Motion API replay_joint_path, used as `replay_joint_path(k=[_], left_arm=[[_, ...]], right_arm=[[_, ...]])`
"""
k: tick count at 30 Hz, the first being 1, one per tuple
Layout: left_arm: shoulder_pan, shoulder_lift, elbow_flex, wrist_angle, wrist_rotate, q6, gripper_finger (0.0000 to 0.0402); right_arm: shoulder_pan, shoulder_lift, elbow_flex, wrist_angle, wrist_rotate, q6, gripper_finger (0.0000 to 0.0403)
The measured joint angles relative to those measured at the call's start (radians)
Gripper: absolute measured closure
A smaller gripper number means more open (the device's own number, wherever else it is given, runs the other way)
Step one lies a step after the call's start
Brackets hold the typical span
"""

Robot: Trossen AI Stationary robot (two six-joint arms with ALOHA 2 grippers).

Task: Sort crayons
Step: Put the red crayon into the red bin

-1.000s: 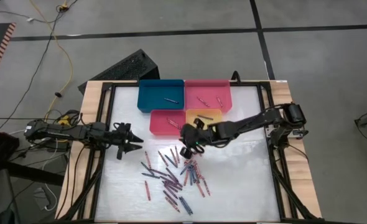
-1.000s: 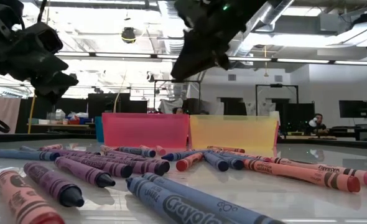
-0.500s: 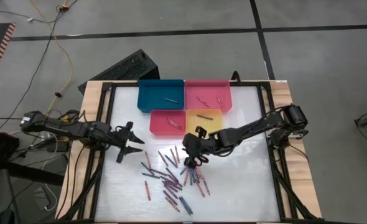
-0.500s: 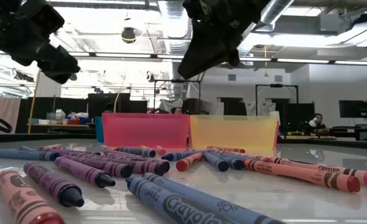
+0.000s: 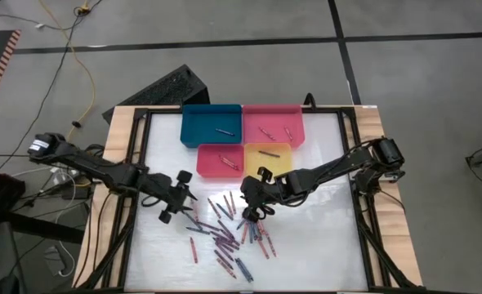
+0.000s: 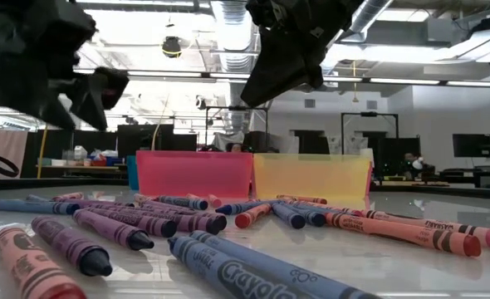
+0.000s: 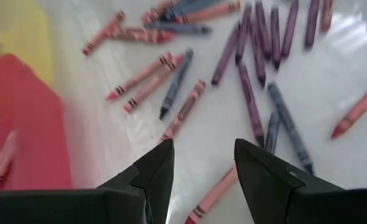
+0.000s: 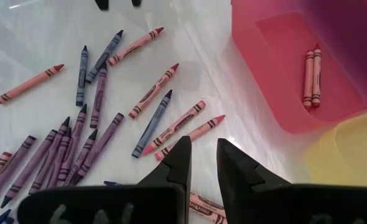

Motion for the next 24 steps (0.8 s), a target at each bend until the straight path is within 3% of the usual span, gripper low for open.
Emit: replay_joint_path(k=[13,24], left_arm=[[0.0,0.3,0.078,-0.02,0.049,0.222,0.0242],[0.03,0.388,0.09,-0.037,0.095,0.259,0.0242]], right_arm=[[0.0,0.0,0.0,-0.002,0.0,0.007,0.033],[0.0,0.0,0.0,-0.003,0.0,0.007,0.033]])
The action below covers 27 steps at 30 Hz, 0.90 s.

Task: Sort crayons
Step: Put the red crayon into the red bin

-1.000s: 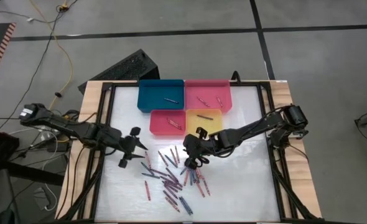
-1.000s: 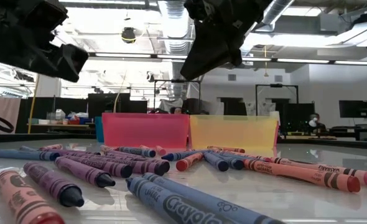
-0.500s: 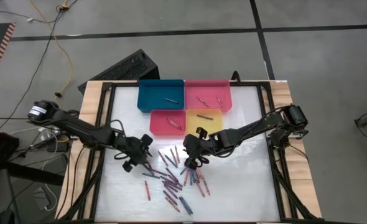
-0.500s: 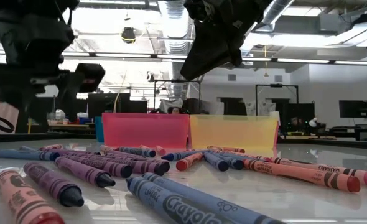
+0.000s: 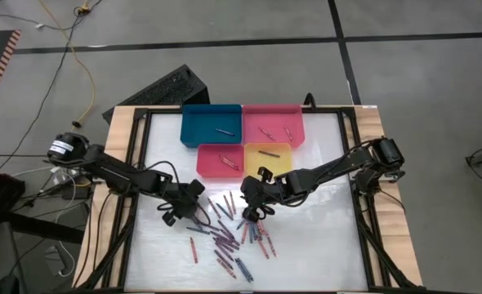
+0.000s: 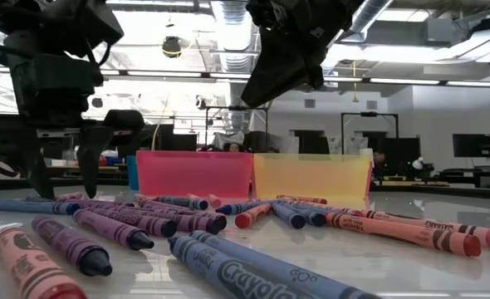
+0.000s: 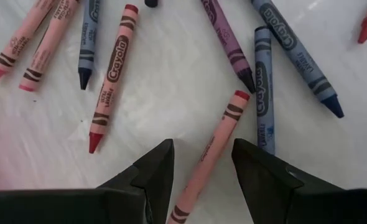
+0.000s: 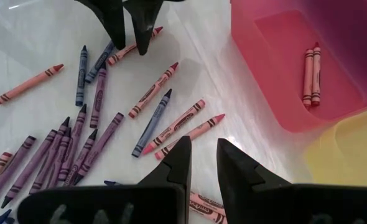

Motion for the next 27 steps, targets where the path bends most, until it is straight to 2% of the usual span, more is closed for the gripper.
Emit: replay_joint_path(k=[6,18,27], left_arm=[[0.019,0.001,-0.001,-0.011,0.033,0.001,0.0261],[0.025,0.018,-0.002,-0.028,0.049,0.02,0.0389],[0.025,0.005,-0.004,0.036,0.036,-0.092,0.0396]], right_arm=[[0.0,0.0,0.0,0.002,0.0,0.001,0.033],[0.0,0.0,0.0,0.01,0.0,0.011,0.033],[0.011,0.001,0.0,0.048,0.025,-0.014,0.033]])
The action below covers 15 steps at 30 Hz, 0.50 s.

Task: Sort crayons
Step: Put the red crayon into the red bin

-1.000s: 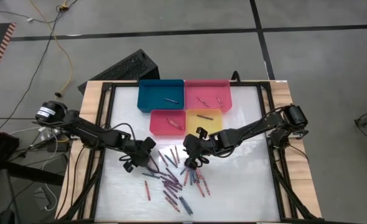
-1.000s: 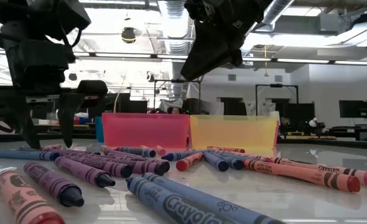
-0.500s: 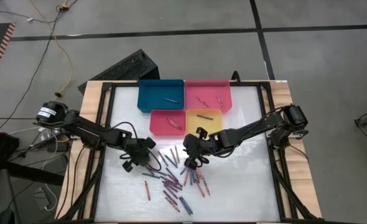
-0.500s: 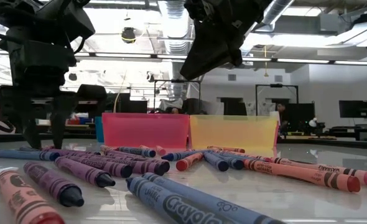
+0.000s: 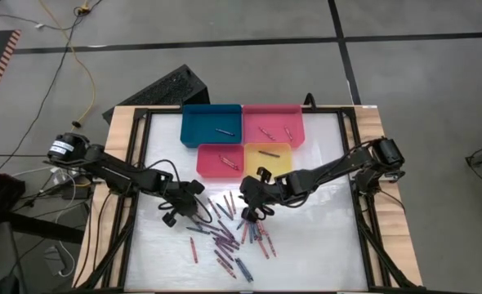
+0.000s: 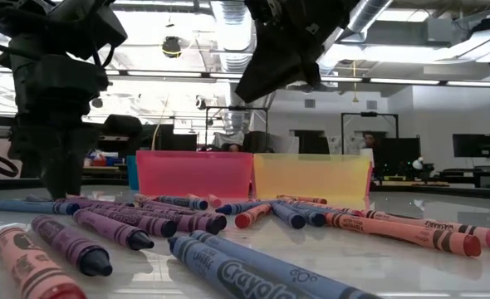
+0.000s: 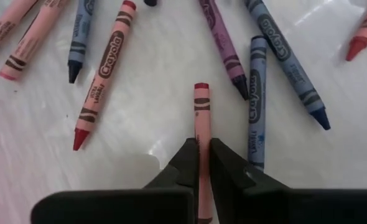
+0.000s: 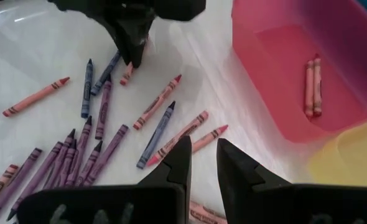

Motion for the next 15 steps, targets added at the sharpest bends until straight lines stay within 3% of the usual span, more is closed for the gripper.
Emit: replay_joint_path(k=[7,15], left_arm=[[0.003,-0.088,-0.003,0.0,-0.098,-0.032,0.0398],[0.0,-0.28,-0.003,0.033,-0.161,-0.081,0.0399]], right_arm=[[0.032,0.0,0.0,0.029,0.079,-0.04,0.033],[0.065,0.0,0.0,0.11,0.151,-0.103,0.033]])
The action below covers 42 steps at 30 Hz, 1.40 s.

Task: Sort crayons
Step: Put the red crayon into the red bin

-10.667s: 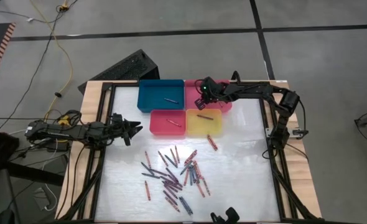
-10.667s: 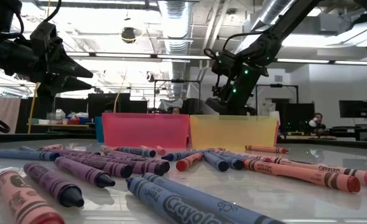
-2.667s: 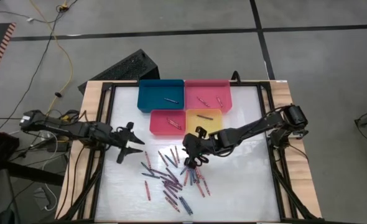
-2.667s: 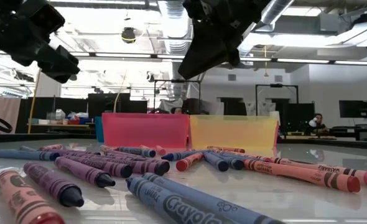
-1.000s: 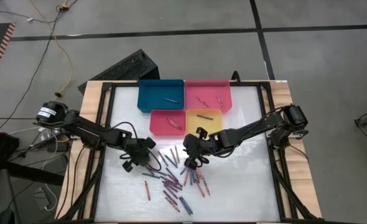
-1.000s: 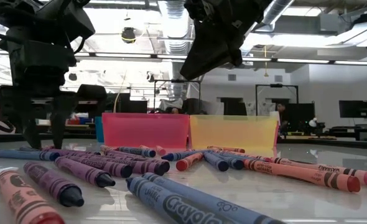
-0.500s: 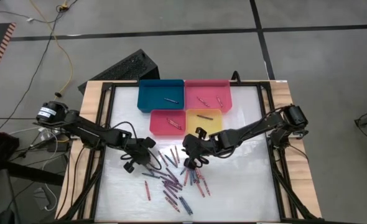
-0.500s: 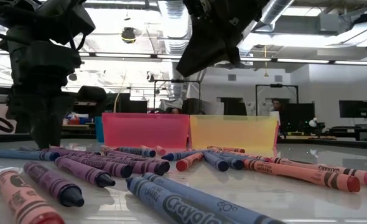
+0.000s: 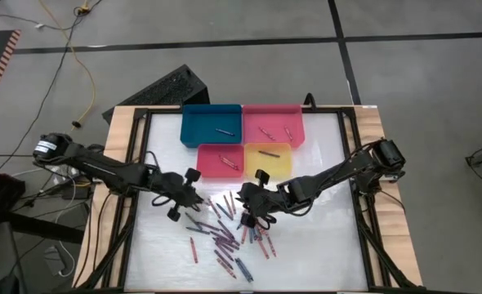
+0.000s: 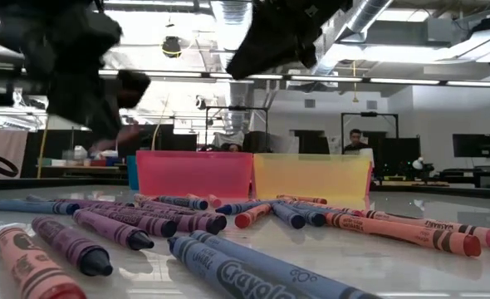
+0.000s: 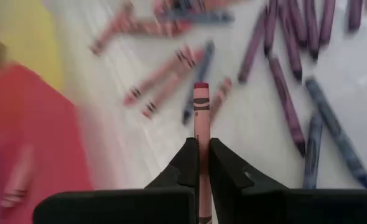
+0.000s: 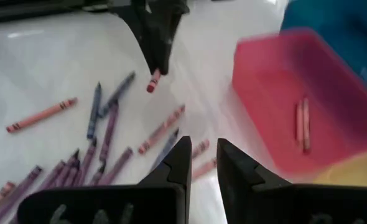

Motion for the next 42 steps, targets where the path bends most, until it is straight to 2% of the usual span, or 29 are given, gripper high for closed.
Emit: replay_joint_path(k=[5,13,19,27,30,38,42], left_arm=[[0.001,-0.149,0.0,0.063,-0.081,-0.019,0.0399],[-0.002,-0.32,0.003,0.266,-0.08,-0.065,0.0399],[-0.002,-0.337,-0.026,0.323,-0.074,-0.079,0.0399],[-0.003,-0.289,-0.026,0.387,-0.074,-0.077,0.0399],[-0.003,-0.271,-0.026,0.409,-0.073,-0.075,0.0399],[-0.003,-0.248,-0.026,0.413,-0.073,-0.075,0.0399],[-0.003,-0.244,-0.026,0.415,-0.073,-0.075,0.0399]], right_arm=[[0.011,0.0,0.0,0.118,0.023,-0.136,0.033],[-0.019,0.001,0.0,0.293,0.022,-0.308,0.033],[-0.033,0.001,0.0,0.364,-0.004,-0.382,0.033],[-0.041,0.002,0.0,0.399,-0.007,-0.409,0.0327],[-0.047,0.002,0.0,0.416,-0.008,-0.417,0.0303],[-0.067,0.002,0.0,0.49,-0.008,-0.464,0.0186],[-0.068,0.002,0.0,0.521,-0.036,-0.48,0.017]])
